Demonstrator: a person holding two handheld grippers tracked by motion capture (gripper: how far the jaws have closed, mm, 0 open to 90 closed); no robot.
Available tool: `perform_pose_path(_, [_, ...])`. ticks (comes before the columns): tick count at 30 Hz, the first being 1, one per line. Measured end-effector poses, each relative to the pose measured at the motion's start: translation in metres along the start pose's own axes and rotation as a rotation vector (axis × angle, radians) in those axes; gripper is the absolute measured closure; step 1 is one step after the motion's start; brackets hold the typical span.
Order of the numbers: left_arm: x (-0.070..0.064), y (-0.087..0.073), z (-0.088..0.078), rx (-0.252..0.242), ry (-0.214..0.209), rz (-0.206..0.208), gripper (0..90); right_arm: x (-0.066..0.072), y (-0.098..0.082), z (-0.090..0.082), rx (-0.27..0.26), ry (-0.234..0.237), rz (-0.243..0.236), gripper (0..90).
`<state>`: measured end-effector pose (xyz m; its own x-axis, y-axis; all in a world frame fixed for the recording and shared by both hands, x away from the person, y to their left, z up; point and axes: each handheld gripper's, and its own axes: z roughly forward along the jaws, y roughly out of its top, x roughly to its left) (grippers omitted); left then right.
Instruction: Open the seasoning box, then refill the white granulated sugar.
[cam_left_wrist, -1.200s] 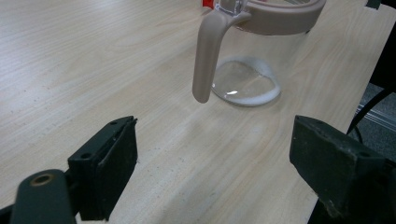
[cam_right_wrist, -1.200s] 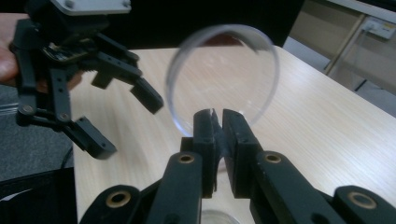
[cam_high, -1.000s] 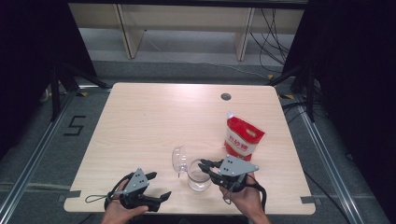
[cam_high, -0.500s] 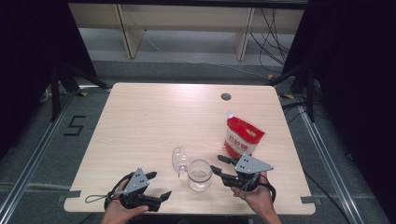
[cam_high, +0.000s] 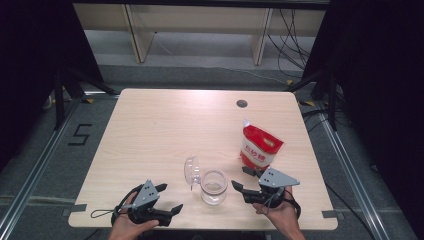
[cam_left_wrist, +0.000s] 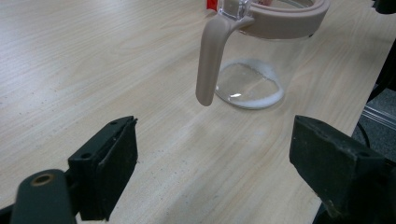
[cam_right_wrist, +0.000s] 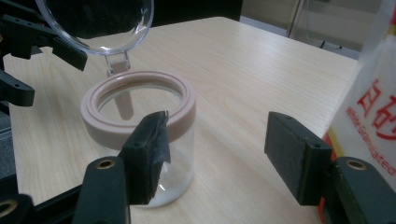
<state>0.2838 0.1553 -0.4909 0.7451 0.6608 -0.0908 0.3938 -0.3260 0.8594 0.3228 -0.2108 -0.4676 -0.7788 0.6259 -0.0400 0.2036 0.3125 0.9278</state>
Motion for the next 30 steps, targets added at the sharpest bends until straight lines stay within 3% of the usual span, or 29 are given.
perform_pose_path(2, [0.001,0.000,-0.001,0.005,0.006,0.014,15.2,0.001,-0.002,-0.003,-0.008,0.012,0.036,39.9])
perform_pose_path(3, [0.003,0.000,-0.001,0.005,0.009,0.032,15.2,-0.002,-0.002,-0.005,-0.012,-0.002,0.004,39.9])
perform_pose_path(6, [0.002,-0.001,-0.002,0.010,0.019,0.011,15.2,-0.004,-0.004,-0.011,-0.001,-0.019,0.037,39.6])
perform_pose_path(7, [0.001,0.000,-0.002,0.005,0.012,0.008,15.2,-0.005,-0.005,-0.013,0.001,-0.014,0.036,39.5])
perform_pose_path(8, [0.000,-0.001,-0.001,-0.002,0.013,0.003,15.2,-0.007,-0.005,-0.014,-0.011,-0.039,0.013,39.3])
perform_pose_path(9, [0.000,-0.001,-0.002,-0.004,0.012,0.009,15.2,-0.007,-0.006,-0.015,0.001,-0.039,0.039,39.3])
perform_pose_path(11, [0.000,-0.001,-0.002,-0.005,0.019,0.009,15.2,-0.010,-0.006,-0.016,-0.013,-0.045,0.018,39.2])
perform_pose_path(15, [0.000,-0.001,-0.001,-0.006,0.016,0.006,15.2,-0.014,-0.008,-0.021,-0.014,-0.067,0.029,38.9])
perform_pose_path(16, [0.000,-0.001,-0.002,0.001,0.018,0.014,15.2,-0.014,-0.009,-0.021,-0.015,-0.070,0.037,38.7])
perform_pose_path(17, [-0.001,-0.001,-0.003,-0.004,0.018,0.014,15.2,-0.012,-0.009,-0.023,-0.006,-0.085,0.079,38.2])
perform_pose_path(20, [0.000,-0.001,-0.003,0.005,0.014,0.038,15.2,-0.014,-0.011,-0.028,-0.018,-0.098,0.110,37.0])
perform_pose_path(22, [0.000,-0.001,-0.003,0.010,0.014,0.040,15.2,-0.016,-0.013,-0.032,-0.012,-0.119,0.107,35.0])
perform_pose_path(23, [0.000,-0.001,-0.003,0.012,0.009,0.040,15.2,-0.015,-0.013,-0.035,-0.015,-0.128,0.128,34.9])
perform_pose_path(26, [0.000,-0.001,-0.003,0.012,0.008,0.043,15.2,-0.019,-0.016,-0.042,-0.026,-0.138,0.103,34.7])
perform_pose_path(27, [0.000,-0.001,-0.002,0.011,0.008,0.042,15.2,-0.015,-0.016,-0.045,-0.023,-0.145,0.152,34.5])
perform_pose_path(28, [0.000,-0.002,-0.002,0.009,0.010,0.040,15.2,-0.018,-0.017,-0.048,-0.026,-0.158,0.117,33.9])
perform_pose_path(29, [-0.001,-0.002,-0.001,0.009,0.010,0.007,15.2,-0.017,-0.018,-0.050,-0.028,-0.169,0.133,32.9])
perform_pose_path(30, [0.000,-0.002,-0.002,0.019,0.020,0.021,15.2,-0.019,-0.019,-0.052,-0.027,-0.175,0.133,32.4])
